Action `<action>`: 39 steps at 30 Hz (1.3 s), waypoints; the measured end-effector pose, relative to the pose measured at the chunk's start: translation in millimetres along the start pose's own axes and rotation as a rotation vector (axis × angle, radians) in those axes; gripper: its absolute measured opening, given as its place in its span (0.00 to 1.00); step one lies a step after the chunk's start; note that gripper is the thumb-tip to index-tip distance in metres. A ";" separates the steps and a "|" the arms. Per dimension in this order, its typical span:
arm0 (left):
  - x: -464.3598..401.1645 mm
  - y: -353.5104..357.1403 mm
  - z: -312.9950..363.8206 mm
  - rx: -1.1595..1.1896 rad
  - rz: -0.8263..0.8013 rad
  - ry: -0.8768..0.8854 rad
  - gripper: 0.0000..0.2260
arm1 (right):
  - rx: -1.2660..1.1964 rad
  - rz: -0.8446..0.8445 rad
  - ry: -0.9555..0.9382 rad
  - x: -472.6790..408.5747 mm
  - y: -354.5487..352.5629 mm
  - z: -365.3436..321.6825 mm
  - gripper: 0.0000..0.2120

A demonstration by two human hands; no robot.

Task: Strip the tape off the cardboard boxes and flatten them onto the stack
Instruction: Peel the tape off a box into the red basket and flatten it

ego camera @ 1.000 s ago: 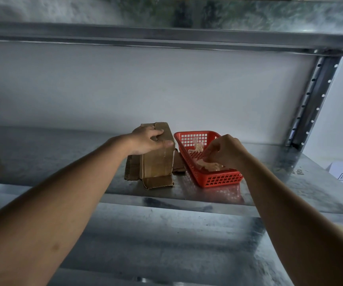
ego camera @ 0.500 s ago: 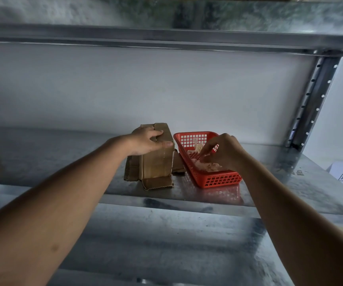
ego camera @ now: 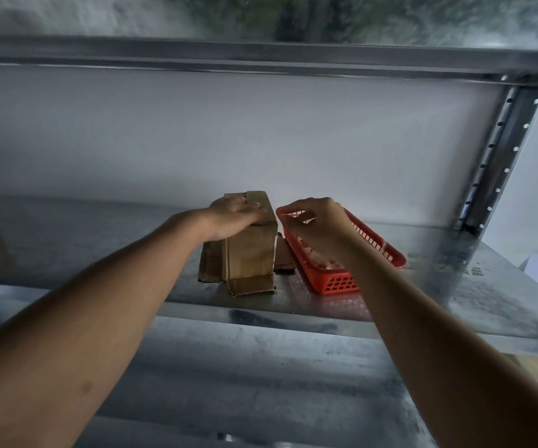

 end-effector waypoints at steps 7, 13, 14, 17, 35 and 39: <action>-0.4 -7.4 -13.8 0.023 0.036 0.035 0.13 | 0.110 -0.088 -0.128 -15.3 29.8 -27.6 0.17; 19.5 -29.4 -33.5 -0.131 0.088 0.007 0.22 | -0.014 -0.029 -0.069 -34.5 47.1 -40.4 0.17; 20.3 -32.7 -39.3 -0.166 0.102 0.002 0.23 | -0.052 -0.021 -0.044 -36.9 51.8 -43.0 0.17; 21.6 -40.0 -55.3 -0.208 0.143 -0.002 0.22 | -0.195 0.034 0.027 -43.7 65.0 -46.7 0.17; -6.7 -37.9 -64.7 -0.358 0.123 0.229 0.18 | 0.169 -0.068 0.268 -52.4 54.4 -68.9 0.32; -5.5 -37.8 -69.6 -0.241 0.074 0.231 0.16 | 0.324 -0.111 0.191 -53.0 50.8 -74.7 0.28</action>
Point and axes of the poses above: each hand's wrist, its own x-axis away from the middle knuckle, its own y-axis out of the palm, z = x × y, the point moved 1 cm from there along -x, towards the middle knuckle, and after that the axes turned 8 degrees about -z, right-handed, at the moved point
